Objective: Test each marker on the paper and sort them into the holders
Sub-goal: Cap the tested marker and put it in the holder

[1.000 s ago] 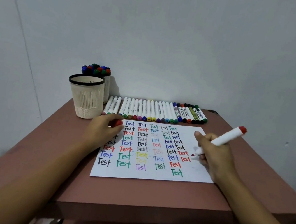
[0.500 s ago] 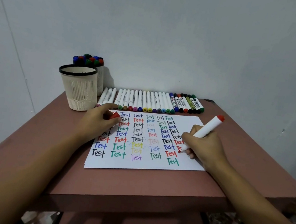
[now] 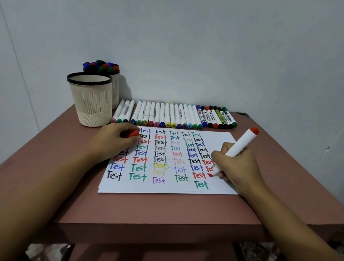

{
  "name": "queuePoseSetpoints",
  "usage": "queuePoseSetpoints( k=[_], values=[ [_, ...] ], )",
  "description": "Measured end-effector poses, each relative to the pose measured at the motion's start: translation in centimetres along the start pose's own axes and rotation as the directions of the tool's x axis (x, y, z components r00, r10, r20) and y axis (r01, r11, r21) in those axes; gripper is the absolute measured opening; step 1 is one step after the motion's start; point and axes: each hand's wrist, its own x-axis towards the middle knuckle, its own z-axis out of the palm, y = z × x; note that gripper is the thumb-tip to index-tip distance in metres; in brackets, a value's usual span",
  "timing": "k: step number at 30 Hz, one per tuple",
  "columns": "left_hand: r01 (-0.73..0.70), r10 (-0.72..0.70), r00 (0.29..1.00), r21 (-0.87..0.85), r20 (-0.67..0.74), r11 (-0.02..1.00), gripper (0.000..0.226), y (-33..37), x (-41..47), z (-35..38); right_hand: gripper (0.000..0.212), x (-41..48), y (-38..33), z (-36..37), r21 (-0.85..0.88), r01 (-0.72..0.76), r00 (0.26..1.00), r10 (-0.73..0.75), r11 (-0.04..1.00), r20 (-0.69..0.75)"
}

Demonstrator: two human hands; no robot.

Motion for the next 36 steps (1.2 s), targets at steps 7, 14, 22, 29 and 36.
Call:
queuePoseSetpoints(
  k=[7, 14, 22, 29, 36],
  values=[
    [0.011, -0.011, 1.0, 0.0, 0.005, 1.0, 0.038, 0.1, -0.12, -0.02, 0.035, 0.26, 0.13, -0.2, 0.046, -0.013, 0.997, 0.017, 0.999, -0.073],
    [0.008, -0.008, 1.0, 0.007, 0.005, 1.0, 0.039, 0.16, -0.11, -0.01, 0.024, 0.2, 0.41, 0.04, -0.039, 0.043, 0.996, -0.046, 0.998, -0.07],
    [0.022, -0.022, 1.0, 0.01, 0.019, 1.0, 0.04, 0.02, -0.06, 0.08, 0.033, 0.1, 0.35, -0.04, -0.049, 0.06, 0.996, -0.062, 0.997, -0.057],
    [0.027, -0.027, 0.999, 0.008, 0.029, 1.0, 0.041, -0.37, 0.08, 0.06, 0.033, -0.03, 0.29, -0.09, -0.053, 0.083, 0.989, -0.089, 0.995, -0.119],
    [0.033, -0.033, 0.999, 0.005, 0.039, 0.999, 0.041, -0.32, 0.03, 0.04, 0.036, -0.07, 0.15, -0.13, -0.068, 0.099, 0.987, -0.106, 0.993, -0.119]
  ],
)
